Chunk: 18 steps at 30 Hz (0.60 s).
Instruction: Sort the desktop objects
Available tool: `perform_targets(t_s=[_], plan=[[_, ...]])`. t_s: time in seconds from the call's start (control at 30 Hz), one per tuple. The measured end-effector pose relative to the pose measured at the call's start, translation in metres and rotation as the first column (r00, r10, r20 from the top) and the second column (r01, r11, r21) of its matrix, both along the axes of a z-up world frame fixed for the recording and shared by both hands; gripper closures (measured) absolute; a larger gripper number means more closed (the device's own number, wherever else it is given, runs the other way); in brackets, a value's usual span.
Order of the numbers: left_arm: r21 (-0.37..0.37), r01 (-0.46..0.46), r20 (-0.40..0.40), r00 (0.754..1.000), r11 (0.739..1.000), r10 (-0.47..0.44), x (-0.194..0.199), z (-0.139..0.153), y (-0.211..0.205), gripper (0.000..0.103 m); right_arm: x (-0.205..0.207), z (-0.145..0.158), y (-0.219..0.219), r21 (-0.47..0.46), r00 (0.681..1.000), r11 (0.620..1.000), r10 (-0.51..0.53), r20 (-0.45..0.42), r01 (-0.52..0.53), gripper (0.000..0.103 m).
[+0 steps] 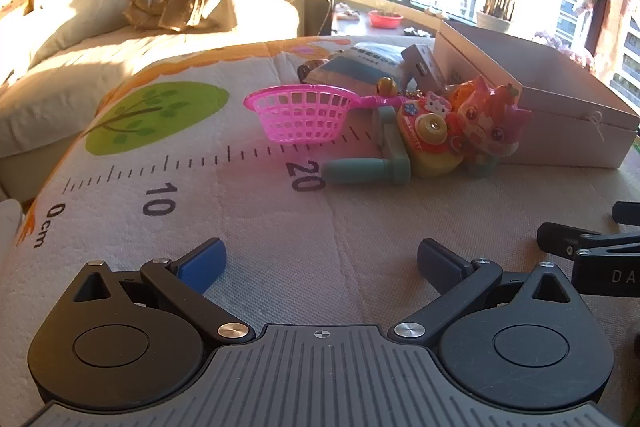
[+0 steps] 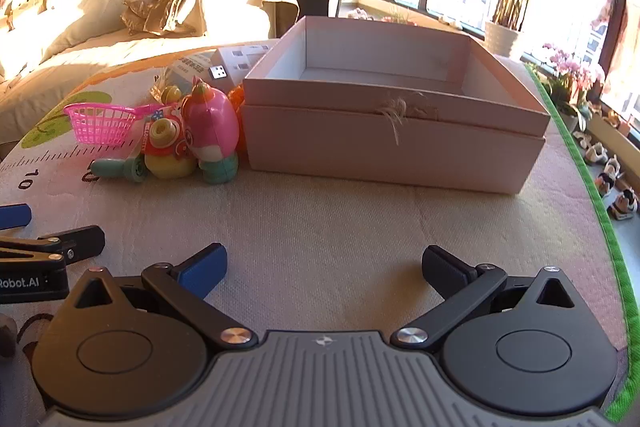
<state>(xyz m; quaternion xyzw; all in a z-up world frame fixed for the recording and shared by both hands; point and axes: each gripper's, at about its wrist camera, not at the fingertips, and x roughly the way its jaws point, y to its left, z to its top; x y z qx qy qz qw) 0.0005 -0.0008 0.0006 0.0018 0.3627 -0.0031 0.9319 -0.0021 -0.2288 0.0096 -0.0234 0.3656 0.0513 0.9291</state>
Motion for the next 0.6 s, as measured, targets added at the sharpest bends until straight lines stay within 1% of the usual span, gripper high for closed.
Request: perform_targets(t_s=[0.17, 0.43, 0.5, 0.6], plan=[[-0.004, 0.007, -0.011, 1.0, 1.0, -0.007, 0.003, 0.001, 0.002, 0.0, -0.003, 0.001, 0.0, 0.002, 1.0, 1.0, -0.007, -0.018, 0.007, 0.0], [-0.001, 0.024, -0.011, 1.0, 1.0, -0.024, 0.003, 0.001, 0.003, 0.0, -0.012, 0.003, -0.004, 0.015, 0.999, 0.999, 0.043, -0.006, -0.043, 0.0], [-0.003, 0.04, -0.015, 0.999, 0.999, -0.04, 0.002, 0.002, 0.004, 0.0, -0.014, 0.005, -0.005, 0.036, 0.998, 0.998, 0.058, 0.009, -0.058, 0.0], [-0.011, 0.058, -0.023, 0.998, 0.998, -0.058, 0.001, 0.004, 0.005, 0.0, -0.018, 0.011, -0.004, 0.02, 0.996, 0.997, 0.073, 0.043, -0.074, 0.0]])
